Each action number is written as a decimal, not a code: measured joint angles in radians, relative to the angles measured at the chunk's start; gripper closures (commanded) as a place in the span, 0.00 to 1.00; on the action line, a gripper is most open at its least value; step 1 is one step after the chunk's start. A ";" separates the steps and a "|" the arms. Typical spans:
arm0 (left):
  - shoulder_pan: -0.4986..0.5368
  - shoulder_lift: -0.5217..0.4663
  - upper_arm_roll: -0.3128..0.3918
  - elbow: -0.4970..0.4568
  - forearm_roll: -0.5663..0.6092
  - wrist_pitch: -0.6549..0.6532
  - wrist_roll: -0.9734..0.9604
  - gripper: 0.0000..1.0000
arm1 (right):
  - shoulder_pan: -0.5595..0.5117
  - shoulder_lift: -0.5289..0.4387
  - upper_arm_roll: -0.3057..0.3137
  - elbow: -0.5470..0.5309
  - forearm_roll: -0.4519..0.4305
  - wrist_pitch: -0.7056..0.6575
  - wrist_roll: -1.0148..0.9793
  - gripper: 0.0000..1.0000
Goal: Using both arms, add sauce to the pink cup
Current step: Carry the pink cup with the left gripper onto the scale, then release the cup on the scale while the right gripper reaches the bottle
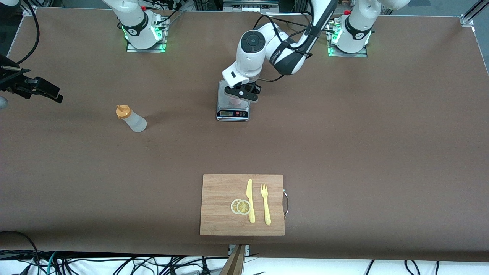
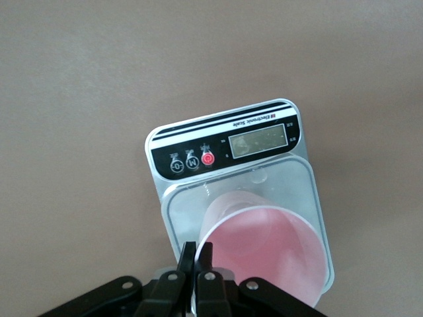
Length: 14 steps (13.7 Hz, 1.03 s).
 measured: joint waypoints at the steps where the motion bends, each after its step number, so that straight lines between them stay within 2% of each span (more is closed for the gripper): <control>1: -0.004 0.006 0.000 0.004 0.000 0.003 0.000 0.93 | 0.000 0.002 0.000 0.000 0.000 0.000 0.000 0.00; 2: -0.006 0.013 0.001 0.007 0.000 0.005 -0.001 0.74 | 0.000 0.007 0.000 -0.001 0.000 0.001 0.000 0.00; 4: -0.007 0.022 0.002 0.012 0.000 0.009 -0.001 0.00 | 0.007 0.026 0.002 -0.003 0.000 0.008 0.000 0.00; 9: -0.006 0.007 0.009 0.061 -0.034 -0.025 -0.002 0.00 | 0.039 0.097 0.010 -0.006 0.002 0.017 -0.059 0.00; 12: 0.024 -0.066 0.043 0.156 -0.063 -0.233 -0.002 0.00 | 0.033 0.143 0.007 -0.007 0.018 0.019 -0.278 0.00; 14: 0.064 -0.138 0.087 0.208 -0.062 -0.359 -0.002 0.00 | 0.006 0.186 -0.004 -0.010 0.098 0.023 -0.492 0.00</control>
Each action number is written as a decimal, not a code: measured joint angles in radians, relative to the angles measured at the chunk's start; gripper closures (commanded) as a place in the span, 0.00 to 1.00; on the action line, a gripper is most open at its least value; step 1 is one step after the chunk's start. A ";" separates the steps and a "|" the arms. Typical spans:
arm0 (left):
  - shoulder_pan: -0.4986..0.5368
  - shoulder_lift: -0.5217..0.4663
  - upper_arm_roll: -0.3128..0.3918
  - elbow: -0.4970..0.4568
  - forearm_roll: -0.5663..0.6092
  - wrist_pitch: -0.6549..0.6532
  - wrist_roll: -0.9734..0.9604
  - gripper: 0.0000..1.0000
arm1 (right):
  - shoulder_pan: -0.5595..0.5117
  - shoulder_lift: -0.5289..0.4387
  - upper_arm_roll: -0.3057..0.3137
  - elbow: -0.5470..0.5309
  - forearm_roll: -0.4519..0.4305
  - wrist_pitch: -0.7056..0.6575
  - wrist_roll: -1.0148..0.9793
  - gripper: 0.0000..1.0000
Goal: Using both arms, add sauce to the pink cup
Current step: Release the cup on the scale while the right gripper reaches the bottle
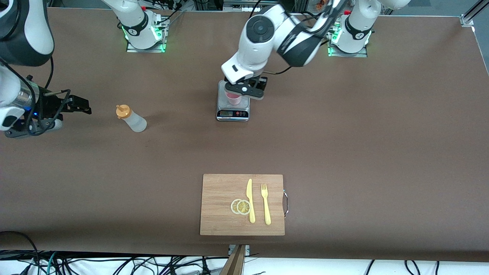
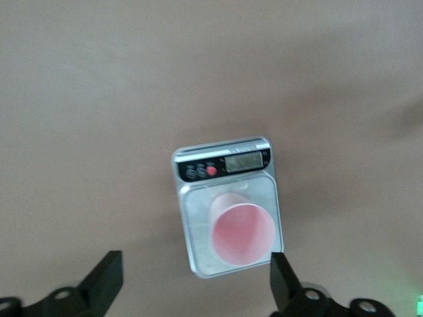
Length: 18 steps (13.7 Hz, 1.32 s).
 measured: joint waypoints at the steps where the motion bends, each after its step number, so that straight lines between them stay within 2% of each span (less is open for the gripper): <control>1: 0.023 -0.035 0.028 0.011 0.000 -0.046 0.001 0.00 | -0.018 0.021 -0.010 -0.002 0.040 0.001 -0.100 0.00; 3: 0.098 -0.098 0.076 0.017 0.001 -0.133 0.003 0.00 | -0.073 0.060 -0.023 -0.013 0.133 0.002 -0.320 0.00; 6: 0.274 -0.173 0.093 0.018 0.048 -0.235 0.029 0.00 | -0.147 0.124 -0.051 -0.044 0.304 0.002 -0.674 0.00; 11: 0.546 -0.245 0.091 0.034 0.095 -0.405 0.316 0.00 | -0.212 0.240 -0.103 -0.130 0.564 -0.030 -1.259 0.00; 13: 0.637 -0.246 0.084 0.044 0.107 -0.452 0.433 0.00 | -0.218 0.280 -0.115 -0.161 0.617 -0.048 -1.481 0.00; 16: 0.707 -0.246 0.064 0.053 0.178 -0.497 0.547 0.00 | -0.218 0.360 -0.123 -0.176 0.690 -0.090 -1.756 0.00; 18: 0.782 -0.246 -0.022 0.058 0.198 -0.525 0.557 0.00 | -0.222 0.433 -0.135 -0.178 0.751 -0.132 -1.926 0.00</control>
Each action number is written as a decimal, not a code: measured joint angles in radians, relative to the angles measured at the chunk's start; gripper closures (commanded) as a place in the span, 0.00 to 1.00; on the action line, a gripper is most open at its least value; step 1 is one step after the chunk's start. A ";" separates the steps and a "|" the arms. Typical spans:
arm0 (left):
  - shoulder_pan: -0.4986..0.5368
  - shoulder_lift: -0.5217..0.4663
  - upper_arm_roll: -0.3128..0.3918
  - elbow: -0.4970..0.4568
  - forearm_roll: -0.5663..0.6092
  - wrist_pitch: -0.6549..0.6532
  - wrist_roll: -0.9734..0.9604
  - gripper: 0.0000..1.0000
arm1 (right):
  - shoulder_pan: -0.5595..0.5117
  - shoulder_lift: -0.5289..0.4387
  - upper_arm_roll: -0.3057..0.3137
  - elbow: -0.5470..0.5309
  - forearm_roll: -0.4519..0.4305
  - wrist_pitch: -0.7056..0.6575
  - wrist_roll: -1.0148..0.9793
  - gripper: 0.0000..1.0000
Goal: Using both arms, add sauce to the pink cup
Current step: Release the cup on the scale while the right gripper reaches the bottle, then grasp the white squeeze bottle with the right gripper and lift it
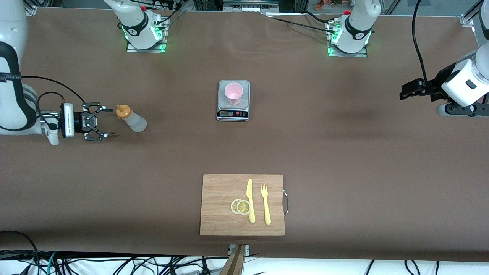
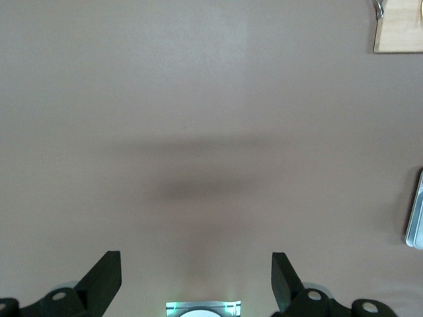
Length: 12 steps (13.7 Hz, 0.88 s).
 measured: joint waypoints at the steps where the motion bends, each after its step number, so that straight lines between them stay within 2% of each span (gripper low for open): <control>1: 0.045 0.000 -0.050 0.001 0.002 -0.004 0.000 0.00 | -0.007 0.038 -0.003 0.000 0.032 -0.025 -0.067 0.00; 3: 0.083 0.000 -0.087 0.001 0.002 -0.007 0.001 0.00 | -0.029 0.103 -0.005 0.001 0.084 -0.083 -0.188 0.00; 5: 0.088 0.000 -0.090 0.001 0.002 -0.018 0.004 0.00 | -0.039 0.145 -0.005 0.006 0.105 -0.124 -0.275 0.00; 12: 0.088 0.002 -0.099 0.001 0.007 -0.025 0.014 0.00 | -0.009 0.204 0.031 0.031 0.184 -0.148 -0.309 0.00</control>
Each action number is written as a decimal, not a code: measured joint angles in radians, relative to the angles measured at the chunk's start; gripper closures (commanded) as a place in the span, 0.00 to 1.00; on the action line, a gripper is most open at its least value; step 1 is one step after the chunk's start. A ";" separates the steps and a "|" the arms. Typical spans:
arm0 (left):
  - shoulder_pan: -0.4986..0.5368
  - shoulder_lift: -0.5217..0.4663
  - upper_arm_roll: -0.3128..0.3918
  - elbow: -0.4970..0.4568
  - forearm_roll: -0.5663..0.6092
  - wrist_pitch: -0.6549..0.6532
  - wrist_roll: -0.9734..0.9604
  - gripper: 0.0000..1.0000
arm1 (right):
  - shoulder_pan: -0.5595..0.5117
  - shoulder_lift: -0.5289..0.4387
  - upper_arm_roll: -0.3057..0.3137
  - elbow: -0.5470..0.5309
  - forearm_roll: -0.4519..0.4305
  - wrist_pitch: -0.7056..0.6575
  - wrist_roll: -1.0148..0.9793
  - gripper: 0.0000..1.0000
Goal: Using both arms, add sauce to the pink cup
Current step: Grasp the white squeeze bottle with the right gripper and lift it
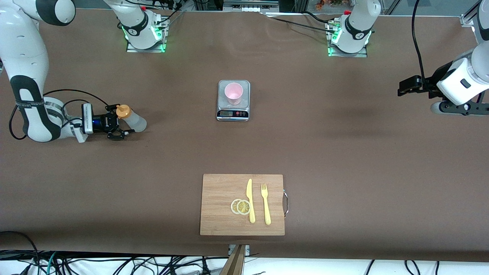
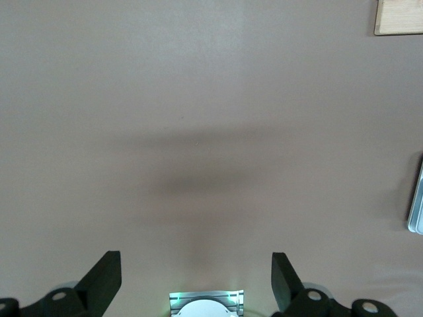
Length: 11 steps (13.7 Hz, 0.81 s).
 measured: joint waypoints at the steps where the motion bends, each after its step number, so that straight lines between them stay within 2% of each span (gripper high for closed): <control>1: 0.000 0.000 -0.002 0.000 0.000 0.000 0.000 0.00 | 0.009 0.007 0.012 0.006 0.011 0.000 0.000 0.00; 2: 0.000 0.000 -0.003 0.000 0.000 0.000 0.000 0.00 | 0.018 0.012 0.021 0.009 0.016 0.000 0.000 0.01; 3: 0.000 0.000 -0.003 0.000 0.000 0.000 0.001 0.00 | 0.026 0.016 0.025 0.012 0.018 0.000 0.002 0.13; 6: 0.000 0.001 -0.003 0.000 0.000 0.000 0.001 0.00 | 0.032 0.023 0.025 0.021 0.016 -0.007 0.028 0.79; 7: 0.000 0.001 -0.003 0.000 0.000 0.000 0.001 0.00 | 0.033 0.024 0.025 0.031 0.013 -0.008 0.036 0.91; 8: 0.000 0.001 -0.003 0.000 0.000 0.000 0.001 0.00 | 0.036 0.024 0.025 0.044 0.009 -0.007 0.058 1.00; 11: 0.000 0.001 -0.003 0.000 0.000 0.000 0.001 0.00 | 0.052 0.023 0.026 0.082 -0.008 -0.007 0.150 1.00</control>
